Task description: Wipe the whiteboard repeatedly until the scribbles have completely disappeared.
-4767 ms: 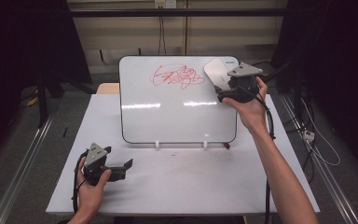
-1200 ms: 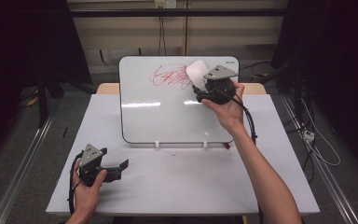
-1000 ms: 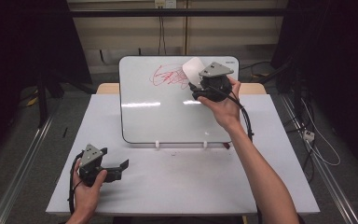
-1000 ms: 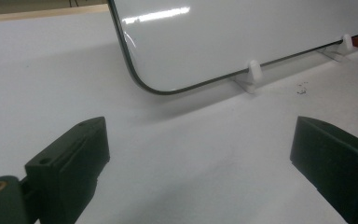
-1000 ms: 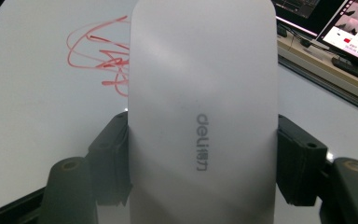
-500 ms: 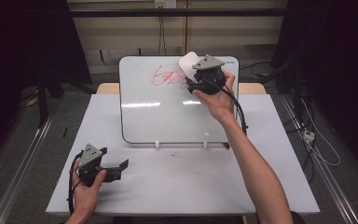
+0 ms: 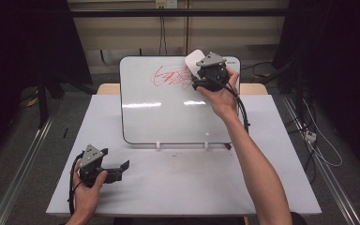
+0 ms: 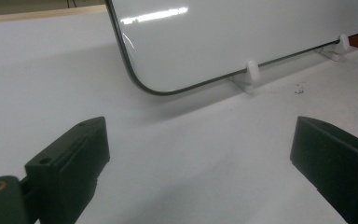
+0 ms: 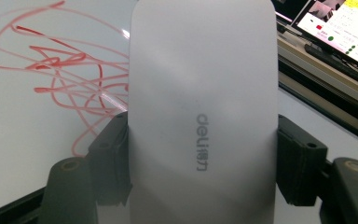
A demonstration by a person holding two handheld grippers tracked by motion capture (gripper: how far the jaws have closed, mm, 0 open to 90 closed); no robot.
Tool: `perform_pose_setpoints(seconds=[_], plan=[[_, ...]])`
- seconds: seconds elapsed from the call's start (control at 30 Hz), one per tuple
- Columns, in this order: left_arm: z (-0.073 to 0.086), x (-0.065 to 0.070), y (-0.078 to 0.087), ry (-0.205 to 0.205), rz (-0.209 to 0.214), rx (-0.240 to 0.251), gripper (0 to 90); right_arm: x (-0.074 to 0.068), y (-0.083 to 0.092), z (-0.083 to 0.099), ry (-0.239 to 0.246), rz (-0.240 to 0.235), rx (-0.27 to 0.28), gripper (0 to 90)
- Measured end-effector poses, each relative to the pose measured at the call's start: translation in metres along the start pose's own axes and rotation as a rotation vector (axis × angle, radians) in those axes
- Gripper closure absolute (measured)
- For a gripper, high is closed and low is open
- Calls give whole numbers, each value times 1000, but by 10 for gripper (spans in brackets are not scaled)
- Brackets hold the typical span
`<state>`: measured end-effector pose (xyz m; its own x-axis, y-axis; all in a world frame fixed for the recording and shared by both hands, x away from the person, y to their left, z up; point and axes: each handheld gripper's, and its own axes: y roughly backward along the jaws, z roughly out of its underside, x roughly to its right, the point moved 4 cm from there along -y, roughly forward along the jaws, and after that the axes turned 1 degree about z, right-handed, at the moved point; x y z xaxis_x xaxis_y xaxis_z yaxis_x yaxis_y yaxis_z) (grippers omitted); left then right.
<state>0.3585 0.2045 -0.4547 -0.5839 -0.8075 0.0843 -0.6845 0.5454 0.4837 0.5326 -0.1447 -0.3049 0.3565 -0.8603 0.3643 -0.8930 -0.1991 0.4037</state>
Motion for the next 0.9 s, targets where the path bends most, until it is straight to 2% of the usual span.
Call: perform_pose_setpoints(seconds=[0.27, 0.9], plan=[[0, 0, 2, 0, 3, 6, 45, -4, -8, 1, 41, 43, -27, 316], [0, 1, 0, -7, 5, -1, 45, -10, -10, 1, 36, 57, -34, 316]])
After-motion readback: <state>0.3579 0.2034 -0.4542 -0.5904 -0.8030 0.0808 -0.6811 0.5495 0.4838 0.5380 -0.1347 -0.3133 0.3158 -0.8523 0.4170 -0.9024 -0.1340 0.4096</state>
